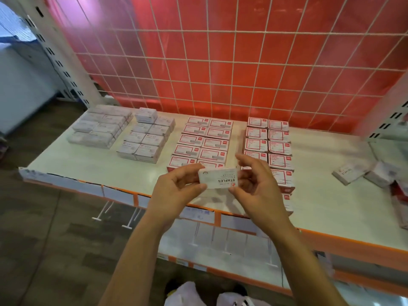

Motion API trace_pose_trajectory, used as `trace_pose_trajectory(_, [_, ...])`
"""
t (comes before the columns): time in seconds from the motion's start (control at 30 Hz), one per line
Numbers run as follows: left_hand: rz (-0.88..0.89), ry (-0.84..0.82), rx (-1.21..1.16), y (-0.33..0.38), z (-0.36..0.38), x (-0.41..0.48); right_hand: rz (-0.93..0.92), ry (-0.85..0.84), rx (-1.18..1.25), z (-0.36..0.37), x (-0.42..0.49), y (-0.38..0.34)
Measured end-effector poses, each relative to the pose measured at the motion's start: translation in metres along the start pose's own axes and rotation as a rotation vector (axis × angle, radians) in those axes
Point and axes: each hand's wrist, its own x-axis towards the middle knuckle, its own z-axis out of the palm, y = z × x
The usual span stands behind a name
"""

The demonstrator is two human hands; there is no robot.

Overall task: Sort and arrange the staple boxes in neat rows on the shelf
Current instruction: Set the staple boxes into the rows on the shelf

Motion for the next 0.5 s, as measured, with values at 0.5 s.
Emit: trace_pose_trajectory(0.5, [-0.031,-0.114,0.045,0.009,-0.117,0.043,-0.113,0.149,0.007,0.116,0.048,-0.021])
